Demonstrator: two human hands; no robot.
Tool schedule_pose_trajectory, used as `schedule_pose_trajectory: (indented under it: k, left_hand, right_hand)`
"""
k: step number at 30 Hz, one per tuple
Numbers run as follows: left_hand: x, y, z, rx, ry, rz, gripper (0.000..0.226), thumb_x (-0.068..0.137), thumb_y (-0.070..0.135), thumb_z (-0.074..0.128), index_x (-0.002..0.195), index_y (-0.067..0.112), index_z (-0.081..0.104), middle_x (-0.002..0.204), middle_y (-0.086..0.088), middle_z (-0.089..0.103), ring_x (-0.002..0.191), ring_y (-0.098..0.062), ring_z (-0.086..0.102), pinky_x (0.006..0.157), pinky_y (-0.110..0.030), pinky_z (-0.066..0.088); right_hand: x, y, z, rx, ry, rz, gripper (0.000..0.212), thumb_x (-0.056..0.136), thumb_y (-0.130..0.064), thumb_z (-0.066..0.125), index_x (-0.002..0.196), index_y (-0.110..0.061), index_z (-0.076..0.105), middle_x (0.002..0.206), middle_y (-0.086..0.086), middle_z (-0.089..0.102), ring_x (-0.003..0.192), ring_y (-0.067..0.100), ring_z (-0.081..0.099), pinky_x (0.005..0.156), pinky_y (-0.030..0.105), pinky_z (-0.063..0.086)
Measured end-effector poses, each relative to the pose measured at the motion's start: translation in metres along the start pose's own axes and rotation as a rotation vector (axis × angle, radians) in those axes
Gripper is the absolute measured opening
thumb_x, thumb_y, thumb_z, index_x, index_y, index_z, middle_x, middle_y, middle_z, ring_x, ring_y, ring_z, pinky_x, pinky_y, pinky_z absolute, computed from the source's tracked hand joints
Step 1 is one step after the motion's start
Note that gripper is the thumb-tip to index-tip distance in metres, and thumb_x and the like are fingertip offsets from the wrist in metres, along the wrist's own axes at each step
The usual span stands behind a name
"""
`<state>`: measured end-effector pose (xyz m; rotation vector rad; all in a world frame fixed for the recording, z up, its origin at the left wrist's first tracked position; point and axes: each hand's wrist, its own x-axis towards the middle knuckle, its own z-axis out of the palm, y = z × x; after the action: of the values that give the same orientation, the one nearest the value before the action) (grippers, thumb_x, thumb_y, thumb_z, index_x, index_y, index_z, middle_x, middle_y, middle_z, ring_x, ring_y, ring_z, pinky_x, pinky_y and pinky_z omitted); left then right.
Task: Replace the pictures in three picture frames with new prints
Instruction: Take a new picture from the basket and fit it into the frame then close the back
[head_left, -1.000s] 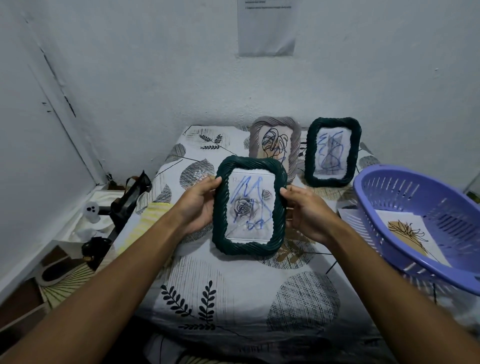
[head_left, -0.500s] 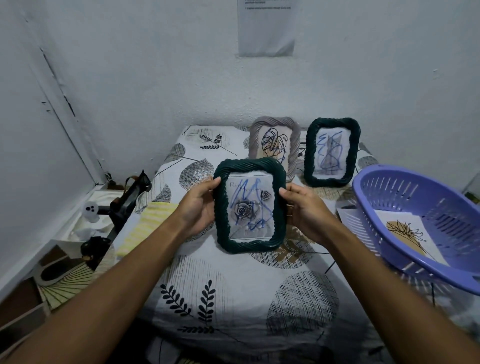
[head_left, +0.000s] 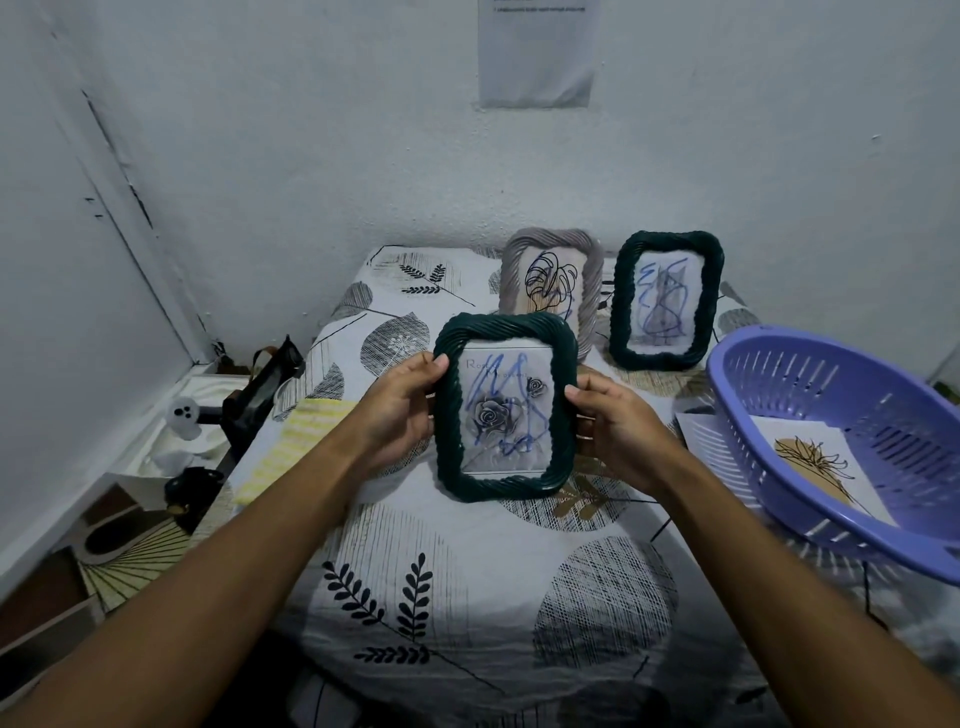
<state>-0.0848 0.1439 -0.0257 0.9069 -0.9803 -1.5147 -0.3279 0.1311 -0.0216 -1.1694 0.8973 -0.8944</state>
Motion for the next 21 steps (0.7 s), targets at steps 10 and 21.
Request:
schedule_pose_trajectory:
  k: [10, 21]
  left_hand:
    - [-0.0019, 0.0037, 0.0060, 0.015, 0.045, 0.029, 0.005, 0.094, 0.018, 0.049, 0.090, 0.015, 0.051, 0.088, -0.004, 0.063, 0.078, -0.019, 0.056, 0.067, -0.035, 0.047]
    - [-0.0055, -0.0018, 0.0072, 0.051, 0.039, 0.000, 0.029, 0.086, 0.036, 0.052, 0.102, 0.015, 0.065, 0.092, -0.005, 0.068, 0.081, -0.018, 0.061, 0.066, -0.031, 0.053]
  right_hand:
    - [0.0007, -0.0013, -0.0002, 0.003, 0.010, 0.005, 0.022, 0.097, -0.014, 0.050, 0.080, -0.018, 0.063, 0.081, 0.003, 0.062, 0.074, 0.018, 0.059, 0.064, 0.032, 0.050]
    - [0.0023, 0.0046, -0.0021, 0.019, 0.025, 0.010, 0.010, 0.093, -0.010, 0.054, 0.089, -0.014, 0.062, 0.082, 0.003, 0.062, 0.069, 0.014, 0.057, 0.056, 0.024, 0.050]
